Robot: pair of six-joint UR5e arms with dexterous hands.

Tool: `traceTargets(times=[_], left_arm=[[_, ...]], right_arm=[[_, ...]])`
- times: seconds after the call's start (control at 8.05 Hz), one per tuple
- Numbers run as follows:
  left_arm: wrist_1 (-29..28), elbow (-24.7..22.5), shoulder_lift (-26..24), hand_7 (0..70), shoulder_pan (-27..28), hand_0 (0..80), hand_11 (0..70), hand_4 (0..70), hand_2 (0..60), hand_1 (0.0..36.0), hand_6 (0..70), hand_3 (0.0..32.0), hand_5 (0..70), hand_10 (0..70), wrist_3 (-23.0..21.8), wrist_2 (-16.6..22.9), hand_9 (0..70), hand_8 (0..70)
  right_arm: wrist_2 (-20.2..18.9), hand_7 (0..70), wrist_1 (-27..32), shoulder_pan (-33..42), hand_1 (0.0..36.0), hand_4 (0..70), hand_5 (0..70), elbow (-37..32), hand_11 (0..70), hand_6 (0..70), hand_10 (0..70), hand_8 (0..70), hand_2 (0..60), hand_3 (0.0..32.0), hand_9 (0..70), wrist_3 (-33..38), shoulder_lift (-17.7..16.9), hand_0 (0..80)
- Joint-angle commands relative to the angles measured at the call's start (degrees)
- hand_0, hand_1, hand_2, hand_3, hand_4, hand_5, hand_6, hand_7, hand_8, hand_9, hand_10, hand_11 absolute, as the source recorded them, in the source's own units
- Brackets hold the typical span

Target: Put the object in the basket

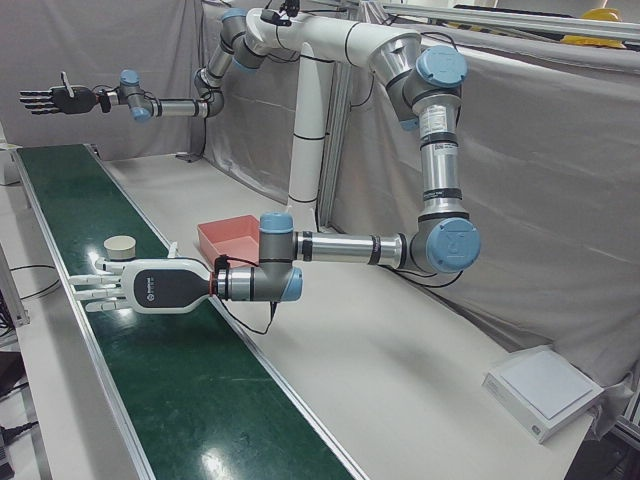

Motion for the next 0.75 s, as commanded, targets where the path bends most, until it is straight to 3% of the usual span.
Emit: traceTargets(times=[0.0, 0.62], left_arm=[[0.2, 0.0, -0.3, 0.6, 0.8, 55.2, 6.8, 0.0, 0.0, 12.2, 1.1, 5.2, 41.7, 3.3, 1.6, -0.1, 0.0, 0.1], [0.8, 0.3, -0.7, 0.6, 1.1, 55.2, 6.8, 0.0, 0.0, 12.2, 1.1, 5.2, 41.7, 3.3, 3.4, -0.5, 0.0, 0.1]], right_arm=[[0.0, 0.0, 0.0, 0.0, 0.0, 0.0, 0.0, 0.0, 0.0, 0.0, 0.0, 0.0, 0.0, 0.0, 0.0, 0.0, 0.0, 0.0], [0.0, 0.0, 0.0, 0.0, 0.0, 0.0, 0.0, 0.0, 0.0, 0.0, 0.0, 0.0, 0.0, 0.0, 0.0, 0.0, 0.0, 0.0]])
